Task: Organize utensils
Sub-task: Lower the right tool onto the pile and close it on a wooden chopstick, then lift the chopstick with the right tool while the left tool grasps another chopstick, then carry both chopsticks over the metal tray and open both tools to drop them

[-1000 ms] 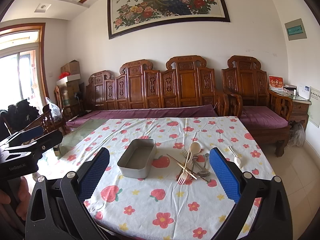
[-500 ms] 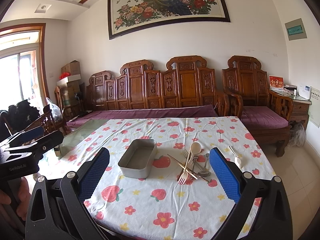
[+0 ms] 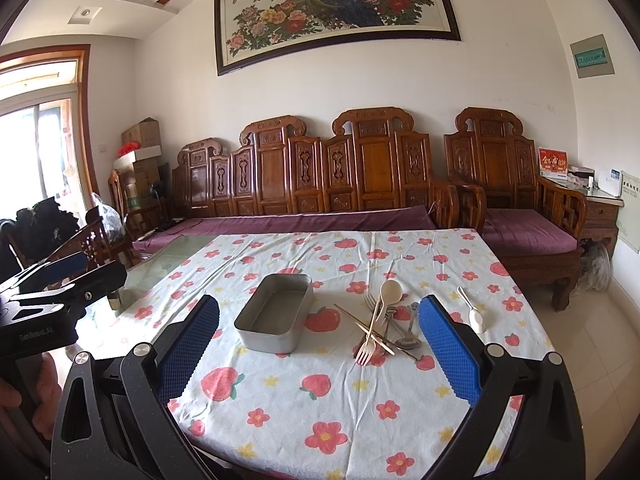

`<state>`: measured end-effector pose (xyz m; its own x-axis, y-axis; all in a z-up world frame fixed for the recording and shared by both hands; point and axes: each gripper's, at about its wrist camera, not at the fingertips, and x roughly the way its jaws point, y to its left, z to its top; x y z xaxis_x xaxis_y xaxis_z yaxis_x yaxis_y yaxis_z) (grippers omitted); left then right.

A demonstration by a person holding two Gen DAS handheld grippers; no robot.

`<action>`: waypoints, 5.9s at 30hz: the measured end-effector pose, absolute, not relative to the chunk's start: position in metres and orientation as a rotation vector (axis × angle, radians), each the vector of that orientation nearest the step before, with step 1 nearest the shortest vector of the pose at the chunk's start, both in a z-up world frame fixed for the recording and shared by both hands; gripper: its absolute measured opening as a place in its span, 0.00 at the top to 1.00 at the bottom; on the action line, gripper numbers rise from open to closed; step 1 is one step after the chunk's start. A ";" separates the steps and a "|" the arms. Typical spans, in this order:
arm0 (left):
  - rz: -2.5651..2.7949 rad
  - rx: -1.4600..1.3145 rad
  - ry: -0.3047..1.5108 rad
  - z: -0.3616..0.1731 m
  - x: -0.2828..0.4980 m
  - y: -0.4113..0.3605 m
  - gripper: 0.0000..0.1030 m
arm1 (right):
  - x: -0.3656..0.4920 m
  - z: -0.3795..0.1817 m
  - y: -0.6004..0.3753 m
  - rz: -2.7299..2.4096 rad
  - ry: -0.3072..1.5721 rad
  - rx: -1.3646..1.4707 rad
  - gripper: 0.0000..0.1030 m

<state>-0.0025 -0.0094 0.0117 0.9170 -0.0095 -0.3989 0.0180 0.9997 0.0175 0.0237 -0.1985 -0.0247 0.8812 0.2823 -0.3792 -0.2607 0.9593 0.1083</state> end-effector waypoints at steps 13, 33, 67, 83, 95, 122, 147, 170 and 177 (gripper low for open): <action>-0.075 0.022 0.534 -0.036 0.043 -0.003 0.06 | 0.059 -0.052 -0.218 0.309 0.511 -0.005 0.16; -0.176 0.047 0.661 -0.096 0.118 -0.020 0.06 | 0.211 -0.157 -0.216 0.375 0.823 -0.081 0.56; -0.215 0.131 0.808 -0.148 0.181 -0.060 0.06 | 0.316 -0.233 -0.219 0.275 1.088 -0.049 0.95; -0.306 0.124 0.897 -0.181 0.219 -0.113 0.16 | 0.250 -0.193 -0.293 0.283 0.975 -0.015 0.95; -0.233 0.003 0.994 -0.196 0.284 -0.123 0.30 | 0.244 -0.194 -0.321 0.271 0.958 0.038 0.95; -0.075 -0.017 1.197 -0.231 0.347 -0.129 0.53 | 0.244 -0.195 -0.323 0.288 0.963 0.082 0.94; -0.100 -0.072 1.220 -0.221 0.323 -0.115 0.96 | 0.240 -0.196 -0.318 0.292 0.972 0.062 0.94; -0.060 -0.015 1.008 -0.128 0.310 -0.034 0.96 | 0.249 -0.172 -0.246 0.364 0.930 0.022 0.94; -0.036 -0.028 0.990 -0.123 0.312 0.005 0.96 | 0.258 -0.160 -0.204 0.420 0.915 0.029 0.94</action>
<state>0.3124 0.0048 -0.1232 0.5483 -0.0430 -0.8352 0.0172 0.9990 -0.0401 0.2578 -0.2037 -0.1598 0.5343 0.3646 -0.7626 -0.3405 0.9186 0.2007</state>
